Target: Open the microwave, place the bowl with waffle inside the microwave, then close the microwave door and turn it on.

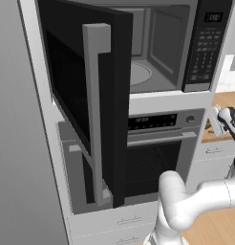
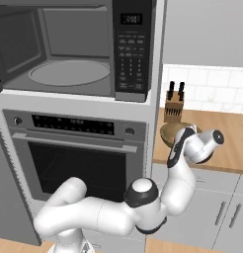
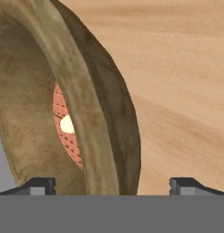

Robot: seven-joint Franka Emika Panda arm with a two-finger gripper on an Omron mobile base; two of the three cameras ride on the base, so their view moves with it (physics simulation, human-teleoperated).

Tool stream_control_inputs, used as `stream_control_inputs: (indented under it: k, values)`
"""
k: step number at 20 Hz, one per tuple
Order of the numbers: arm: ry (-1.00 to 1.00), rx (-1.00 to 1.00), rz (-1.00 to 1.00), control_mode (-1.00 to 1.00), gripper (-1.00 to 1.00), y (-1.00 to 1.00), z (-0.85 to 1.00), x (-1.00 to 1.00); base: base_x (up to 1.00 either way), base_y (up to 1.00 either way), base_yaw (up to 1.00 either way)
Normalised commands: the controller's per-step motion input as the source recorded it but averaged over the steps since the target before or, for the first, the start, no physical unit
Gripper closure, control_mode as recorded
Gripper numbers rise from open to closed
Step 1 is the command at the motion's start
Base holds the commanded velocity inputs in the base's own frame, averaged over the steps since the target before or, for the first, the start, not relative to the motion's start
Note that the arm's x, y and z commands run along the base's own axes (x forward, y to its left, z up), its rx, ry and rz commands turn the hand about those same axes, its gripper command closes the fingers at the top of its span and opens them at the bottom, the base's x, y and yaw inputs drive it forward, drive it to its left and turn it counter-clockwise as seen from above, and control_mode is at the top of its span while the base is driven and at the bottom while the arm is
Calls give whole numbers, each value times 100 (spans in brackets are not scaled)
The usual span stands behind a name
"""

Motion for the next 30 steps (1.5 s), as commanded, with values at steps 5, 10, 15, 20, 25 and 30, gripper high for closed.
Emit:
stream_control_inputs:
  k: [5, 10, 15, 20, 25, 30]
  values:
    - [0, 0, -1, -100, -100, 1, 0, 0, 0, 0, 0]
    - [0, 0, 0, -100, 100, 0, 0, 0, 0, 0, 0]
    - [0, 0, 0, -100, 100, 0, 0, 0, 0, 0, 0]
    - [0, 0, 0, -100, 100, 0, 0, 0, 0, 0, 0]
    - [-5, 0, -2, -100, 100, -35, 20, -33, 0, 0, 0]
    - [-12, 2, -9, -100, 100, -65, 68, -97, 0, 0, 0]
